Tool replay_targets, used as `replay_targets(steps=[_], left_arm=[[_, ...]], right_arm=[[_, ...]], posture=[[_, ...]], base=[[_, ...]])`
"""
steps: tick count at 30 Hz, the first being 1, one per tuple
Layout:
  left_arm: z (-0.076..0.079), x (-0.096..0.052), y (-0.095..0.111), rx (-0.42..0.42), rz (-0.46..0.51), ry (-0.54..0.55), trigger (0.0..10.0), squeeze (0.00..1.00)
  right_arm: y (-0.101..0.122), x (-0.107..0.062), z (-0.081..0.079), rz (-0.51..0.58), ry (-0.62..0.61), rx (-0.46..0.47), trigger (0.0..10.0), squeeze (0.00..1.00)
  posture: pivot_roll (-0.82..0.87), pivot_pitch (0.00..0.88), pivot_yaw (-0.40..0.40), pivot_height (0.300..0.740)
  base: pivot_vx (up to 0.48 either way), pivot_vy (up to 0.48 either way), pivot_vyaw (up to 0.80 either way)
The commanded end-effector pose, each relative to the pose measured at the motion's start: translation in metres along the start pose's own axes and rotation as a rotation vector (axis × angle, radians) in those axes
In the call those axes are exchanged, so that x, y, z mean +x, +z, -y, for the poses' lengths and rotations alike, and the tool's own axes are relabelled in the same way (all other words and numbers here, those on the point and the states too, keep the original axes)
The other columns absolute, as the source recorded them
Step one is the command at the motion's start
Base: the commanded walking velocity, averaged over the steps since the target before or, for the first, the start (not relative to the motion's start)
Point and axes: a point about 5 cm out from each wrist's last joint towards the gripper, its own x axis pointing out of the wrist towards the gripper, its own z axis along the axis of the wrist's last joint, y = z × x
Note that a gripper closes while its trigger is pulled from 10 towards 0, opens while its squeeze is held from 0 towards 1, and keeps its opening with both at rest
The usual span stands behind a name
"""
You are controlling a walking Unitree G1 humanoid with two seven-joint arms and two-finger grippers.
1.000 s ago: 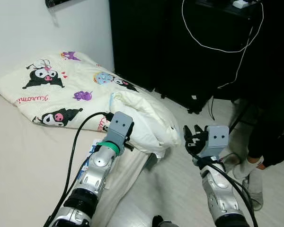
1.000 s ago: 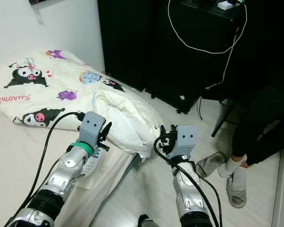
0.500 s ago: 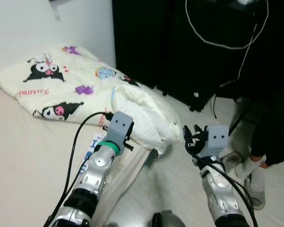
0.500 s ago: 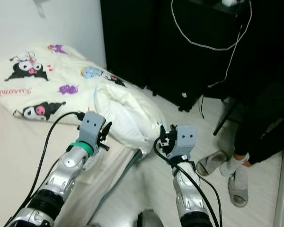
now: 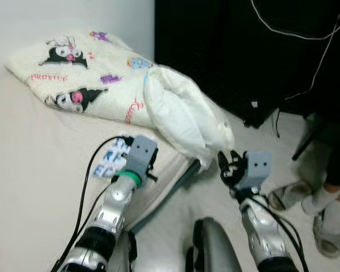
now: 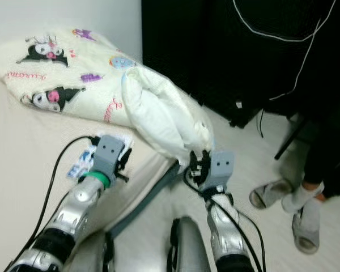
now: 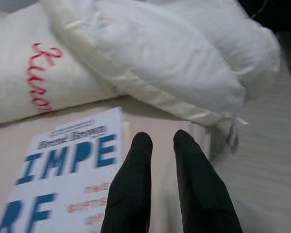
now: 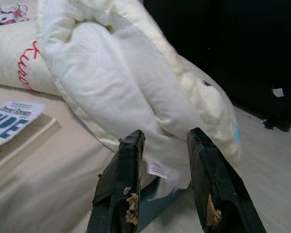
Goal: Clean up the room
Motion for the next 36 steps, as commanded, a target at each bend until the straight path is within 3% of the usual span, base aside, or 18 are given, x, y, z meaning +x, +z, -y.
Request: replay_targets(steps=[1, 8, 28, 32, 33, 34, 36], left_arm=[[0.003, -0.001, -0.004, 0.003, -0.016, -0.018, 10.0, 0.0], [0.004, -0.002, -0.005, 0.005, -0.021, -0.022, 10.0, 0.0], [0.001, 0.0, -0.007, -0.013, -0.059, 0.026, 10.0, 0.0], [-0.015, 0.005, 0.003, -0.086, -0.034, 0.125, 10.0, 0.0], [-0.038, 0.009, 0.023, -0.127, 0.029, 0.192, 10.0, 0.0], [-0.038, 0.009, 0.023, -0.127, 0.029, 0.192, 10.0, 0.0], [-0.058, 0.013, 0.04, -0.166, 0.076, 0.236, 10.0, 0.0]], right_arm=[[-0.004, -0.004, 0.003, -0.015, -0.012, -0.004, 10.0, 0.0], [-0.005, -0.005, 0.002, -0.017, -0.017, -0.002, 10.0, 0.0], [-0.004, -0.005, 0.001, -0.006, -0.016, 0.014, 10.0, 0.0], [0.004, -0.004, -0.001, 0.028, 0.005, 0.022, 10.0, 0.0], [0.012, -0.003, -0.001, 0.059, 0.013, 0.01, 10.0, 0.0], [0.012, -0.003, -0.001, 0.059, 0.013, 0.01, 10.0, 0.0], [0.02, -0.002, 0.001, 0.087, 0.011, 0.006, 10.0, 0.0]], posture=[[-0.05, 0.098, 0.039, 0.535], [-0.05, 0.103, 0.043, 0.5], [-0.05, 0.109, 0.046, 0.5], [-0.05, 0.114, 0.048, 0.5], [-0.05, 0.12, 0.047, 0.5], [-0.05, 0.12, 0.047, 0.5], [-0.05, 0.12, 0.047, 0.5]], base=[[0.0, 0.0, 0.0], [0.0, 0.0, 0.0], [0.0, 0.0, 0.0], [0.0, 0.0, 0.0], [0.0, 0.0, 0.0], [0.0, 0.0, 0.0], [0.0, 0.0, 0.0]])
